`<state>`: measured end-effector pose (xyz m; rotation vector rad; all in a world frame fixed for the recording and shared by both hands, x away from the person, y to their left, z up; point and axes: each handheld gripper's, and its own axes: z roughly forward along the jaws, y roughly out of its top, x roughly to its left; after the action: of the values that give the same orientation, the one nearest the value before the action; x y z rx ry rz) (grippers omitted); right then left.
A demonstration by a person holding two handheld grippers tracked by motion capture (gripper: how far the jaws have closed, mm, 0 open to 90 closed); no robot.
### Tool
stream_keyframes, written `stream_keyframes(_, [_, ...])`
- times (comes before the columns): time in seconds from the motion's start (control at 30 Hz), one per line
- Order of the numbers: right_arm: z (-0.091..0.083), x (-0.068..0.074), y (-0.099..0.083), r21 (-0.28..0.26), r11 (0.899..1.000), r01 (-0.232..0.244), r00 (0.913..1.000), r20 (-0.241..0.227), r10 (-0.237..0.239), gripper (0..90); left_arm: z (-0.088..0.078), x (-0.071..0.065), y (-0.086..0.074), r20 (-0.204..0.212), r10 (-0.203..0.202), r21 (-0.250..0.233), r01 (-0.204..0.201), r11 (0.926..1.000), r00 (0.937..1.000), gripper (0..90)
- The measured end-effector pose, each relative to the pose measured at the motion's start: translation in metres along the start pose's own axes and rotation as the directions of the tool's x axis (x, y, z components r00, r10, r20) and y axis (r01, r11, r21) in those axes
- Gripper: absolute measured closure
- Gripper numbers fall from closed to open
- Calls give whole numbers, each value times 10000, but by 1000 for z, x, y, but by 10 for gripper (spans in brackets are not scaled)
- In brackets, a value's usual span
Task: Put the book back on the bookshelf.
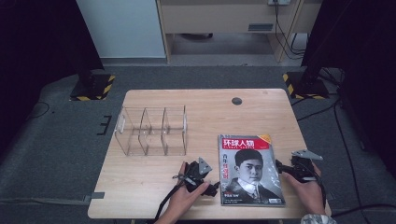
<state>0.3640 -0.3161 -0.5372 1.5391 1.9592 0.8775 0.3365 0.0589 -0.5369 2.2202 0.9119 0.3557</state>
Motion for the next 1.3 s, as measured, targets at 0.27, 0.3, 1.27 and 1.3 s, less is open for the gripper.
stream_keyframes(0.27, [-4,-6,-2,101,9992,-379,9992,90,378,193,-1,1,0,87,55,-56,-55,10000,9999,1])
stream_keyframes(0.3, [-5,-7,-1,1,9989,-459,9988,156,459,194,-1,1,0,148,-22,-166,24,9999,9999,15])
stream_keyframes(1.27, [-9,23,14,-818,9963,266,9840,-1737,-405,378,-7,-33,19,1176,404,-1581,-214,9872,9922,323])
stream_keyframes(1.3, [-9,23,14,-811,9964,252,9837,-1755,-392,383,-3,-35,20,1282,621,-1466,-430,9883,9898,336])
